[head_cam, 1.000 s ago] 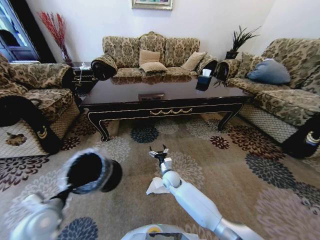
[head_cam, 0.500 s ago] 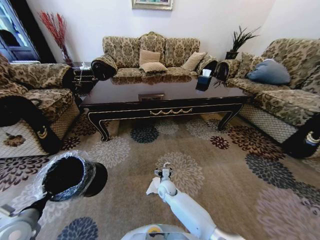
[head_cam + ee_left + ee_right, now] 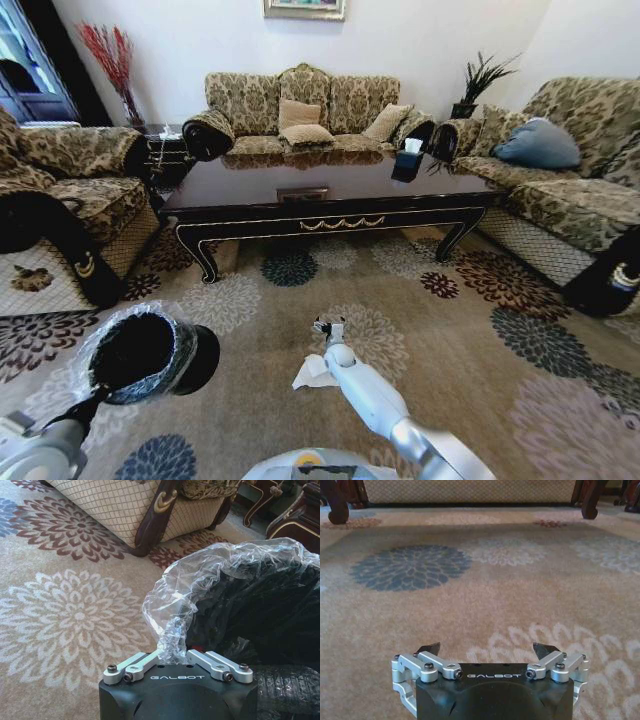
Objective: Move to the front of the table and pick up the trash from the floor, then place it into the trash bin.
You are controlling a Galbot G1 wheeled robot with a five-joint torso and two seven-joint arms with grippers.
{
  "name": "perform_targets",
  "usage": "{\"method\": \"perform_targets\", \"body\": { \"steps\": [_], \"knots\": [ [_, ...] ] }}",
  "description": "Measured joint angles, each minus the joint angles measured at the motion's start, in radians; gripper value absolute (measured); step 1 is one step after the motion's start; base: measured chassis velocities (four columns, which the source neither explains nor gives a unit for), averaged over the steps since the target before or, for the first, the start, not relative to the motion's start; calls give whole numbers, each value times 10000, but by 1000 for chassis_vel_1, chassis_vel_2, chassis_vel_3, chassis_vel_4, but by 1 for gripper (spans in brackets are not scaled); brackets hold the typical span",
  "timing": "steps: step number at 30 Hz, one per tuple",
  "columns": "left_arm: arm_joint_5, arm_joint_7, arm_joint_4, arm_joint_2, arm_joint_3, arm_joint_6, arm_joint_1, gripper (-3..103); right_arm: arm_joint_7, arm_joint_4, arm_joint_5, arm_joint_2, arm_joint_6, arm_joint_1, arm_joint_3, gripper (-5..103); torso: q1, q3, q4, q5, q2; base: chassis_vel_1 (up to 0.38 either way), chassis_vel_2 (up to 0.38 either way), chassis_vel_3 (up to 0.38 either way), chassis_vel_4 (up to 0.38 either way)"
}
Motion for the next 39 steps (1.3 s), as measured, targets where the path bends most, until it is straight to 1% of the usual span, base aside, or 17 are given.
{"method": "perform_targets", "body": {
  "steps": [6,10,11,13,19,21,22,23,25,26,28,29,30,31,35,37,39],
  "knots": [
    [143,-17,-14,1,78,0,-27,2,-477,-791,-112,182,156,192,300,100,0,0,-1,0,0,0,0,0,0],
    [265,-29,-128,-41,232,0,-43,2,-1034,-1796,-931,535,657,378,837,100,0,0,-2,0,0,0,0,0,0],
    [265,-29,-128,-41,232,0,-43,2,-1034,-1796,-931,535,657,378,837,100,0,0,-2,0,0,0,0,0,0],
    [298,-31,-149,-67,276,0,-38,2,-1147,-2236,-1322,715,772,484,1108,100,0,0,0,0,0,0,0,0,0],
    [310,-34,-108,-102,296,2,-28,2,-1235,-2591,-1589,903,781,542,1373,100,0,0,-1,0,0,0,0,0,0],
    [325,-35,-101,-114,319,2,-10,2,-1243,-2621,-1650,910,781,543,1422,102,0,0,0,0,0,0,0,0,0],
    [352,-35,-103,-138,358,2,15,2,-1262,-2662,-1720,912,780,543,1501,99,-1,0,0,0,0,0,0,0,0],
    [366,-37,-120,-158,384,3,32,2,-1279,-2672,-1740,903,780,542,1544,99,0,0,0,-1,0,0,0,0,0],
    [384,-37,-177,-199,417,4,36,2,-1321,-2661,-1752,844,781,513,1577,90,-1,0,-1,-1,0,0,0,0,0],
    [384,-37,-177,-199,417,4,36,2,-1321,-2661,-1752,844,781,513,1577,90,-1,0,-1,-1,0,0,0,0,0],
    [403,-37,-235,-228,440,3,36,2,-1355,-2649,-1823,775,780,463,1578,79,0,0,-2,0,0,0,0,0,0],
    [412,-37,-265,-237,453,3,37,2,-1384,-2653,-1880,738,786,447,1576,79,-1,-1,-2,0,0,0,0,0,0],
    [420,-39,-287,-247,466,3,38,2,-1413,-2669,-1934,712,805,435,1571,73,-1,-1,-1,0,0,0,0,0,0],
    [420,-39,-287,-247,466,3,38,2,-1413,-2669,-1934,712,805,435,1571,73,-1,-1,-1,0,0,0,0,0,0],
    [448,-54,-366,-271,503,3,43,2,-1455,-2636,-2024,593,831,361,1530,51,-1,0,-2,0,0,0,0,0,0],
    [459,-57,-383,-280,510,3,46,2,-1455,-2603,-2025,575,831,344,1524,51,-1,0,-2,1,0,0,0,0,0],
    [489,-67,-402,-303,525,2,65,2,-1456,-2572,-2053,550,830,322,1509,41,0,0,-1,0,0,0,0,0,0]
  ]
}}
